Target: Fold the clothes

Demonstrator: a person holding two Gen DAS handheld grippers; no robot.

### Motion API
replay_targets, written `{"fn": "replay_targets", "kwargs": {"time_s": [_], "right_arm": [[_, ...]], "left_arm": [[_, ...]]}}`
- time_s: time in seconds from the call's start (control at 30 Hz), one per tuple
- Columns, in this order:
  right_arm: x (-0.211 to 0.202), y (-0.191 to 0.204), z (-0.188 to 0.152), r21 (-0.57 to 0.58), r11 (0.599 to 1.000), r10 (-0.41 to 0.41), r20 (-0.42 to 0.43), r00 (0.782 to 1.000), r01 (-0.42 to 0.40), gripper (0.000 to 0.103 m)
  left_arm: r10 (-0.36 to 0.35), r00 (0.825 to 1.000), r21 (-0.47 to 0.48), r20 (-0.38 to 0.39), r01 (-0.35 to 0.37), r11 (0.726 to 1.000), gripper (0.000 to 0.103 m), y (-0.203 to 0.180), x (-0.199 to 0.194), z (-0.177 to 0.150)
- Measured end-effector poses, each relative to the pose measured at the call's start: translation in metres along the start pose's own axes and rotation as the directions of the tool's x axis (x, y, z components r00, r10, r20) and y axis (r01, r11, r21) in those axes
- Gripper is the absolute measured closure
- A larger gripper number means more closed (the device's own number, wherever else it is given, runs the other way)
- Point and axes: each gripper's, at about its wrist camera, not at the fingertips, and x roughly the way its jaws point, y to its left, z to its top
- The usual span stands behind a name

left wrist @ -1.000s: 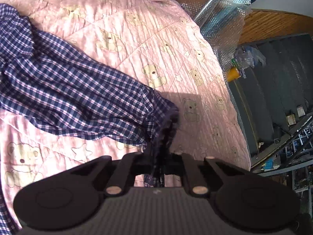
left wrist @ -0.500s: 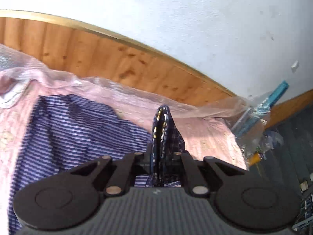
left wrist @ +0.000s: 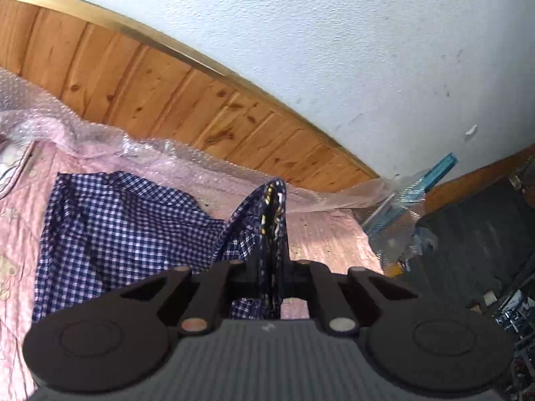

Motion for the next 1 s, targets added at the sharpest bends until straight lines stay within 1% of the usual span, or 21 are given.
{"fn": "replay_targets", "kwargs": {"time_s": [0.07, 0.1, 0.13, 0.17, 0.2, 0.23, 0.3, 0.4, 0.47, 0.5, 0.57, 0.63, 0.67, 0.7, 0.73, 0.77, 0.8, 0.9, 1.0], "right_arm": [[0.0, -0.002, -0.013, 0.052, 0.998, -0.035, 0.028, 0.999, 0.033, 0.054], [0.0, -0.001, -0.018, 0.062, 0.997, -0.053, 0.044, 0.998, 0.051, 0.057], [0.0, -0.001, -0.022, 0.072, 0.996, -0.065, 0.06, 0.996, 0.061, 0.057], [-0.001, -0.001, -0.025, 0.082, 0.994, -0.073, 0.073, 0.995, 0.067, 0.065], [-0.001, 0.003, -0.025, 0.073, 0.994, -0.087, 0.083, 0.993, 0.081, 0.091], [-0.001, 0.008, -0.024, 0.053, 0.994, -0.105, 0.094, 0.99, 0.1, 0.095], [-0.005, 0.02, -0.022, 0.003, 0.991, -0.135, 0.119, 0.984, 0.136, 0.096], [-0.023, 0.047, -0.02, -0.109, 0.978, -0.158, 0.173, 0.972, 0.178, 0.098], [-0.04, 0.077, -0.021, -0.21, 0.961, -0.132, 0.213, 0.968, 0.177, 0.098], [-0.046, 0.092, -0.023, -0.256, 0.952, -0.11, 0.222, 0.969, 0.166, 0.098], [-0.049, 0.119, -0.032, -0.331, 0.935, -0.06, 0.204, 0.977, 0.127, 0.098], [-0.04, 0.139, -0.044, -0.386, 0.916, -0.045, 0.167, 0.985, 0.107, 0.098], [-0.033, 0.147, -0.051, -0.41, 0.906, -0.046, 0.145, 0.988, 0.102, 0.098], [-0.023, 0.154, -0.058, -0.429, 0.897, -0.059, 0.117, 0.991, 0.104, 0.098], [-0.013, 0.158, -0.064, -0.446, 0.887, -0.086, 0.094, 0.992, 0.119, 0.098], [-0.004, 0.16, -0.069, -0.464, 0.875, -0.119, 0.076, 0.99, 0.141, 0.098], [0.002, 0.16, -0.073, -0.481, 0.862, -0.149, 0.063, 0.987, 0.161, 0.098], [0.01, 0.156, -0.08, -0.524, 0.826, -0.221, 0.037, 0.975, 0.207, 0.098], [0.007, 0.151, -0.077, -0.531, 0.813, -0.254, 0.045, 0.966, 0.239, 0.098]], "left_arm": [[-0.022, 1.0, 0.021, -0.018, 0.022, 1.0, 0.095, -0.009, 0.004, 0.008], [-0.028, 0.999, 0.031, -0.027, 0.029, 0.999, 0.095, -0.014, 0.006, 0.011], [-0.032, 0.999, 0.041, -0.036, 0.033, 0.999, 0.095, -0.019, 0.009, 0.014], [-0.03, 0.999, 0.053, -0.045, 0.032, 0.998, 0.095, -0.025, 0.012, 0.016], [-0.027, 0.998, 0.063, -0.053, 0.03, 0.998, 0.095, -0.03, 0.014, 0.019], [-0.026, 0.998, 0.068, -0.057, 0.03, 0.997, 0.095, -0.034, 0.016, 0.021], [-0.033, 0.998, 0.079, -0.059, 0.038, 0.996, 0.095, -0.042, 0.016, 0.028], [-0.033, 0.999, 0.086, -0.019, 0.035, 0.996, 0.095, -0.035, -0.01, 0.039], [-0.024, 1.0, 0.082, 0.012, 0.023, 0.996, 0.095, -0.024, -0.032, 0.046], [-0.002, 1.0, 0.073, 0.024, 0.0, 0.997, 0.095, -0.01, -0.045, 0.049], [0.057, 0.998, 0.025, 0.023, -0.057, 0.998, 0.095, 0.03, -0.064, 0.052], [0.1, 0.995, -0.033, -0.02, -0.101, 0.994, 0.095, 0.07, -0.065, 0.053], [0.129, 0.991, -0.046, -0.045, -0.131, 0.99, 0.095, 0.085, -0.062, 0.051], [0.165, 0.984, -0.037, -0.063, -0.168, 0.985, 0.095, 0.095, -0.058, 0.046], [0.187, 0.979, -0.028, -0.077, -0.189, 0.981, 0.095, 0.102, -0.054, 0.042], [0.211, 0.974, -0.018, -0.081, -0.213, 0.977, 0.095, 0.107, -0.052, 0.037], [0.226, 0.972, -0.011, -0.064, -0.227, 0.974, 0.095, 0.11, -0.054, 0.033], [0.207, 0.978, -0.037, 0.011, -0.206, 0.978, 0.095, 0.116, -0.07, 0.033], [0.198, 0.976, -0.048, 0.087, -0.195, 0.98, 0.095, 0.115, -0.087, 0.041]]}}
